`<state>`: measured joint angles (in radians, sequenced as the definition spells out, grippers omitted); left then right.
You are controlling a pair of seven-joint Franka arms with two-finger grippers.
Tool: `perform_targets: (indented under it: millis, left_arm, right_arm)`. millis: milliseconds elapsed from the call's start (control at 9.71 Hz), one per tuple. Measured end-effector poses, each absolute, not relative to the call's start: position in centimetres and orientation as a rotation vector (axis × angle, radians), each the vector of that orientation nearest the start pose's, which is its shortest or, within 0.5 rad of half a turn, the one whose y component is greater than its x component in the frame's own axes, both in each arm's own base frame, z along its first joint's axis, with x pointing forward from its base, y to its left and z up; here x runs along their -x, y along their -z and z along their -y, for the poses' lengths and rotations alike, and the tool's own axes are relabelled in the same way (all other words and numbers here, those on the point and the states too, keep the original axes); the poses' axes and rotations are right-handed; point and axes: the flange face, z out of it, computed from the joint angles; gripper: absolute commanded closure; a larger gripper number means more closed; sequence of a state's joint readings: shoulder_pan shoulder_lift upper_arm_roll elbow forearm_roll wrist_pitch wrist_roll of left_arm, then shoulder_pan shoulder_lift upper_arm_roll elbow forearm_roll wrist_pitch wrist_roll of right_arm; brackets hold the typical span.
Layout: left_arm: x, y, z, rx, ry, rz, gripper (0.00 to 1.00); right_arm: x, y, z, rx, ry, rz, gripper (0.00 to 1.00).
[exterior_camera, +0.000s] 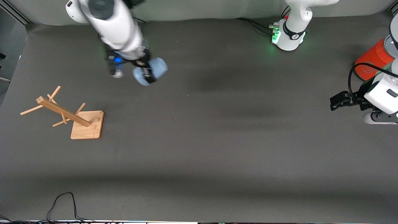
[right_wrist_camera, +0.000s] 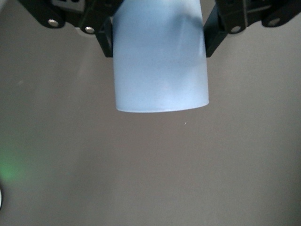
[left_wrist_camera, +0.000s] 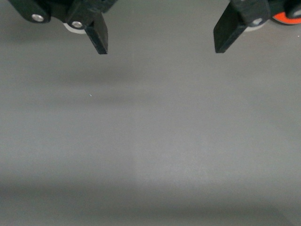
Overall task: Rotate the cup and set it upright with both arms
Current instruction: 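Carry the blue cup to the table middle with the right gripper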
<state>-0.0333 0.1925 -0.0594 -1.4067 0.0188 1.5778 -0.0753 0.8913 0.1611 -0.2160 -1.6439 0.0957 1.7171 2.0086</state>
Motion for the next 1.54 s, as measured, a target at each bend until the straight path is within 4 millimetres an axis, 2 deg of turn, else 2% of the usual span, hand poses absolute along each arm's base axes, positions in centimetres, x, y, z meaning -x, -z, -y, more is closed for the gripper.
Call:
perform_targets:
  millis: [206, 412, 824, 1132, 1441, 1544]
  left_arm:
    - [-61.6, -58.0, 3.9, 3.13, -0.059, 0.006, 0.0]
    - [-62.1, -57.1, 2.6, 3.13, -0.079, 0.038, 0.0]
    - [-62.5, -56.2, 1.1, 3.129, -0.103, 0.071, 0.0]
    - [-62.4, -56.3, 1.3, 3.13, -0.106, 0.068, 0.0]
    - [-62.3, -56.7, 1.5, 3.131, -0.095, 0.062, 0.0]
    - [-62.3, -57.1, 1.6, 3.132, -0.087, 0.058, 0.0]
  right_arm:
    - [-45.5, -46.2, -45.7, 2.416, -0.057, -2.112, 0.57]
    - [-44.6, -41.3, -51.1, 2.33, 0.0, -2.199, 0.57]
    - [-43.8, -31.4, -58.1, 2.187, 0.097, -2.344, 0.57]
    - [-42.3, -24.1, -61.4, 2.142, 0.15, -2.373, 0.57]
    - [-41.8, -20.4, -62.0, 2.123, 0.171, -2.382, 0.55]
    - [-41.5, -20.0, -62.3, 2.115, 0.18, -2.377, 0.33]
